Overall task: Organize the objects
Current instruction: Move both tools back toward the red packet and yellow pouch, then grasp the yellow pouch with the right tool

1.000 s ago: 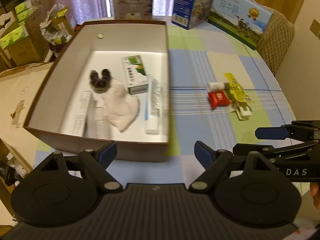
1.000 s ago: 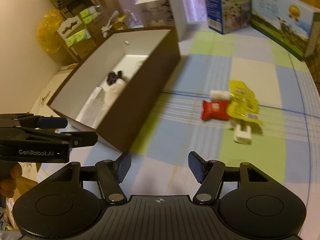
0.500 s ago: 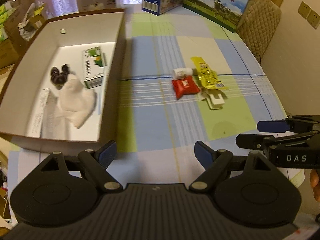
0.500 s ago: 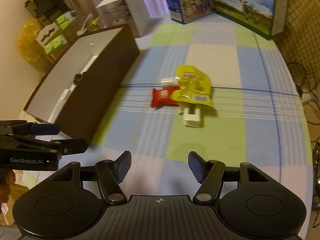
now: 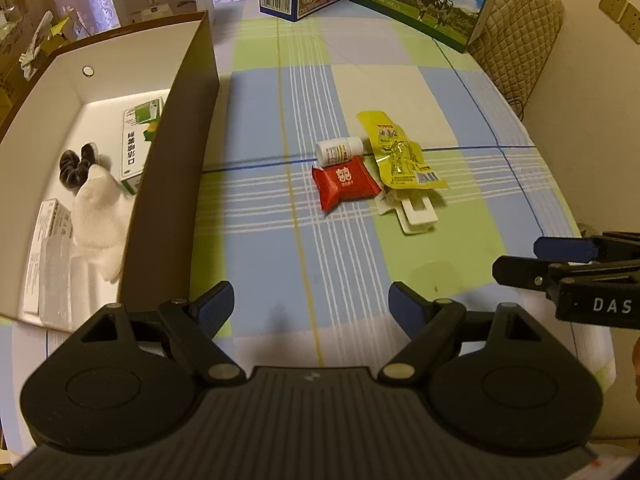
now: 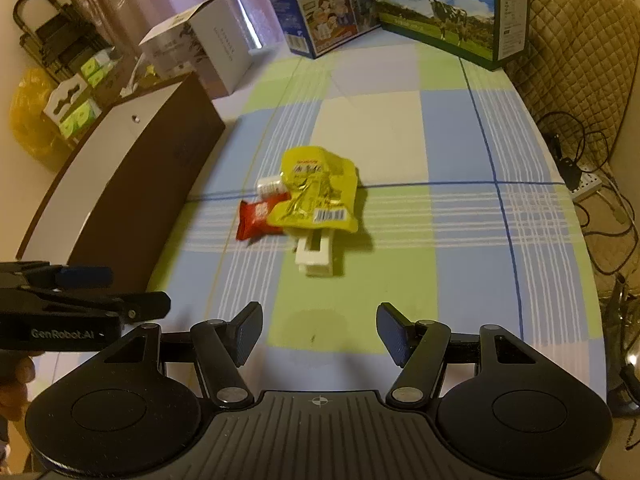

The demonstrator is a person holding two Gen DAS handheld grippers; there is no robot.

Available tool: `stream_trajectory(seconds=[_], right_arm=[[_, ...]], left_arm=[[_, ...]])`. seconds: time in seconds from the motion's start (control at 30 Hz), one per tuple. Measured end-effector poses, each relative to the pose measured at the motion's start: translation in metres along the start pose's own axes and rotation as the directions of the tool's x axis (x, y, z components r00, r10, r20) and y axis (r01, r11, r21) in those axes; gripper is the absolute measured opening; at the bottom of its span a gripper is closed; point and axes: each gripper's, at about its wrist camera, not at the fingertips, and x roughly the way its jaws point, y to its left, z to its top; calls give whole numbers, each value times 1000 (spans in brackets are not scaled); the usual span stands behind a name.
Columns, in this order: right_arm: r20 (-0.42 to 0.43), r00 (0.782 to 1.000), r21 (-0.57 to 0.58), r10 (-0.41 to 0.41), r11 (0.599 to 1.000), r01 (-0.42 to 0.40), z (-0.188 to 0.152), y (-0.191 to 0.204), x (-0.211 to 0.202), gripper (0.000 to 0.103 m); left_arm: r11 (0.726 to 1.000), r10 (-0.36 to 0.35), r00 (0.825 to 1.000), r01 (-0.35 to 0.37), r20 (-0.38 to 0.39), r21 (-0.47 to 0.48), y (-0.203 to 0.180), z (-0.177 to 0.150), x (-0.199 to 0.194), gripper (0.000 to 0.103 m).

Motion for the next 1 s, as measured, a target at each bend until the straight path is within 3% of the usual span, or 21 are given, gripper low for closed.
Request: stream_trajectory(seconds=[0.57,0.7,1.0], right_arm=[[26,996,55,81,995,-82,50,-22,57,61],[16,997,59,73,995,-74,61,-24,75,69],[-4,997,55,83,995,-83,76,-26,110,70]], left_arm=[[999,47,999,-47,-20,7,-8,42,51,81],[999,53,998,-53,-36,-3,-7,50,64,81],[998,67,996,-67,-60,-2,-2,64,86,81]])
